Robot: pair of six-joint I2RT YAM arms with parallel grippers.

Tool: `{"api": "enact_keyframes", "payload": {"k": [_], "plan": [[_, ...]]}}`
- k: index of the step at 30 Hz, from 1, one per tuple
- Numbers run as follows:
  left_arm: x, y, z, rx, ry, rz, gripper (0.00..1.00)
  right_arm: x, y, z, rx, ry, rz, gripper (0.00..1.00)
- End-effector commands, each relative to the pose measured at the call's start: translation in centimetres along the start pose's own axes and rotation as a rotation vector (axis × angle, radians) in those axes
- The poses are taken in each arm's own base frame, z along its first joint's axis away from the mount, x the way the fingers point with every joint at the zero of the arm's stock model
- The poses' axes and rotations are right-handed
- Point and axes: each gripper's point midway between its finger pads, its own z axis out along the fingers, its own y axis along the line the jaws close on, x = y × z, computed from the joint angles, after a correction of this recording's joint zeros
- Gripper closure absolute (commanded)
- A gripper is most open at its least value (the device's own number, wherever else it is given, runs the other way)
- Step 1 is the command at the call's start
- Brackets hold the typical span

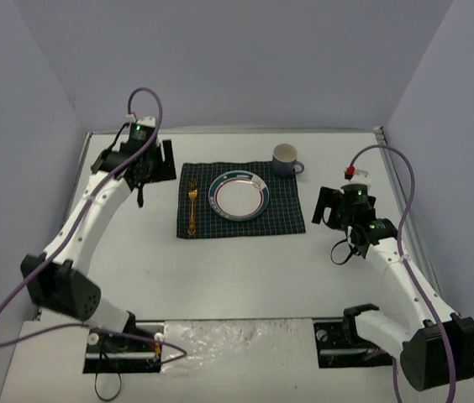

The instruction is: Set the dinner table for one person

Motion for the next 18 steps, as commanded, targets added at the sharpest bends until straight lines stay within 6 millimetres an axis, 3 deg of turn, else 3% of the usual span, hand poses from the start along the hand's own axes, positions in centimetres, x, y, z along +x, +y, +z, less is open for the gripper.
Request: {"api": "enact_keyframes", "payload": {"k": [1, 6, 10, 14, 18], "plan": [[2.6, 4.9, -2.3, -0.070, -0.004, 0.006, 0.20, -2.0, -1.3, 2.2, 0.075, -0.015, 0.017, 0.00], [4.7, 7.4, -3.0, -0.099, -0.047, -0.023, 0.06, -1.2, -5.4, 5.8, 0.148, 0.039, 0.088, 0.01], [6.0, 8.7, -3.1, -0.112, -0.045, -0.050, 0.04, -0.6, -9.3, 7.9, 0.174, 0.076, 0.124, 0.03], [5.9, 10.1, -3.5, -0.180, -0.061, -0.057, 0.03, -0.5, -10.0, 9.7, 0.146, 0.074, 0.110, 0.09], [6.0, 10.2, -3.6, -0.177, -0.064, -0.059, 0.03, -0.1, -11.0, 10.7, 0.137, 0.101, 0.112, 0.14]]}}
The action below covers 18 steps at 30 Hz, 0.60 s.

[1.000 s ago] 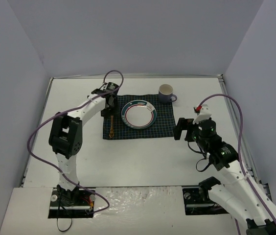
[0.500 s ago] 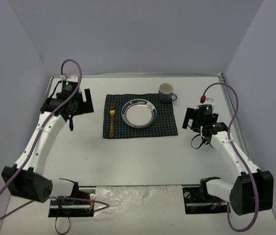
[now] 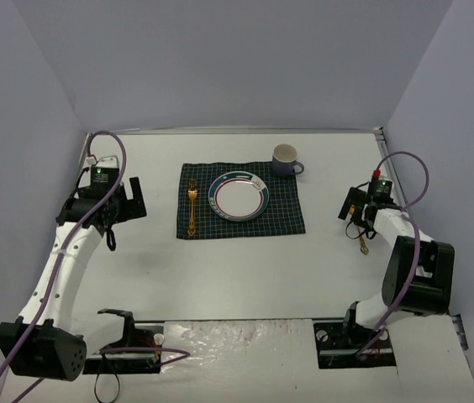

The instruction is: Set the dinner table for one person

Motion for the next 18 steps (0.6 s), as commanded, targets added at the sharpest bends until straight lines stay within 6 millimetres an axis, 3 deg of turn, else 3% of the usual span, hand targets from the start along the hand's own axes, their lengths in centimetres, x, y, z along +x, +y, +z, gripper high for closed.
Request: {"api": "enact_keyframes", "payload": {"k": [1, 13, 18], "plan": [[-2.1, 0.4, -1.2, -0.004, -0.097, -0.011, 0.03, -2.5, 0.5, 0.9, -0.069, -0.057, -0.034, 0.16], [-2.3, 0.7, -1.7, -0.006, -0.121, -0.016, 0.03, 0.9, -0.6, 2.9, -0.056, 0.133, -0.028, 0.25], [-2.3, 0.8, -1.5, -0.016, -0.119, -0.014, 0.03, 2.3, 0.1, 3.7, -0.092, 0.196, -0.012, 0.35]]}}
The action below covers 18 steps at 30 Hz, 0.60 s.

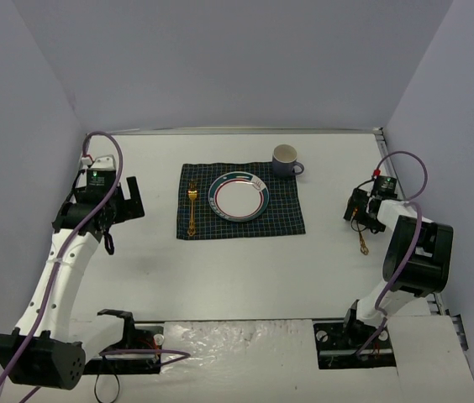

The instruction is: Set the dinner table for one person

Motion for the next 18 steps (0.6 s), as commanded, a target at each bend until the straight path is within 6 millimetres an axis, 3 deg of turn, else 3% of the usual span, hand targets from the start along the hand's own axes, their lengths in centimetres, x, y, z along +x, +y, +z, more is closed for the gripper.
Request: {"api": "enact_keyframes", "payload": {"k": [1, 10, 18], "plan": [[-1.6, 0.4, -0.3, -0.013, -0.064, -0.003, 0.03, 2.3, 0.9, 0.8, -0.054, 0.106, 0.025, 0.37], [-1.4, 0.4, 0.1, -0.016, -0.051, -0.004, 0.03, 3.9, 3.5, 0.7, -0.110, 0.151, 0.014, 0.57], [-1.2, 0.4, 0.3, -0.019, -0.042, -0.003, 0.03, 4.4, 4.2, 0.7, -0.082, 0.161, -0.012, 0.69]]}}
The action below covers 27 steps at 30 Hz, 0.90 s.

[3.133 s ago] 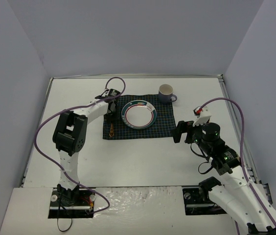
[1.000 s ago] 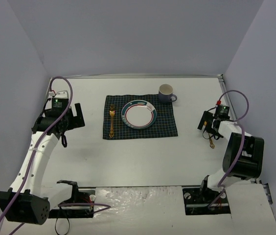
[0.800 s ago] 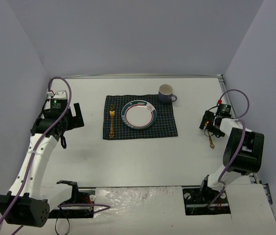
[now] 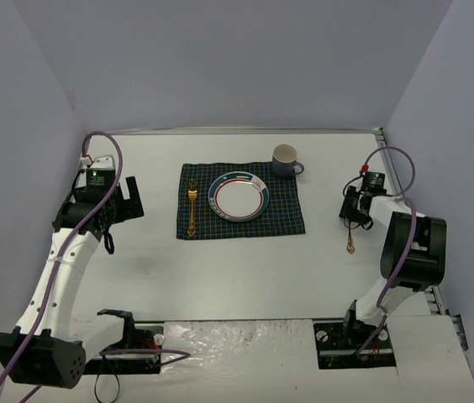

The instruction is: Set the dinner table for one person

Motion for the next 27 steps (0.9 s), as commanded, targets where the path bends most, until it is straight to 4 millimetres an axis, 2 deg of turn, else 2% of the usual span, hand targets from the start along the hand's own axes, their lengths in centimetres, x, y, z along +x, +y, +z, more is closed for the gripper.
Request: {"api": "enact_keyframes", "payload": {"k": [1, 12, 15, 18, 20, 27], "plan": [[-1.2, 0.2, 0.1, -0.010, -0.044, 0.000, 0.03, 4.5, 0.3, 0.3, 0.007, 0.154, 0.028, 0.71], [-1.1, 0.1, 0.3, -0.003, -0.038, 0.002, 0.03, 5.8, 0.6, 0.4, 0.087, 0.180, 0.023, 0.67], [-1.1, 0.1, 0.3, -0.004, -0.037, 0.002, 0.03, 6.3, 0.5, 0.5, 0.091, 0.191, 0.033, 0.70], [-1.0, 0.0, 0.4, -0.003, -0.033, 0.003, 0.03, 6.2, 0.7, 0.4, 0.101, 0.182, 0.023, 0.85], [-0.9, 0.0, 0.5, -0.004, -0.030, 0.005, 0.03, 5.9, 0.8, 0.2, 0.110, 0.168, 0.015, 0.90], [-0.9, -0.1, 0.7, 0.001, -0.023, 0.005, 0.03, 6.8, 1.5, 0.1, 0.119, 0.175, 0.002, 0.87]]}}
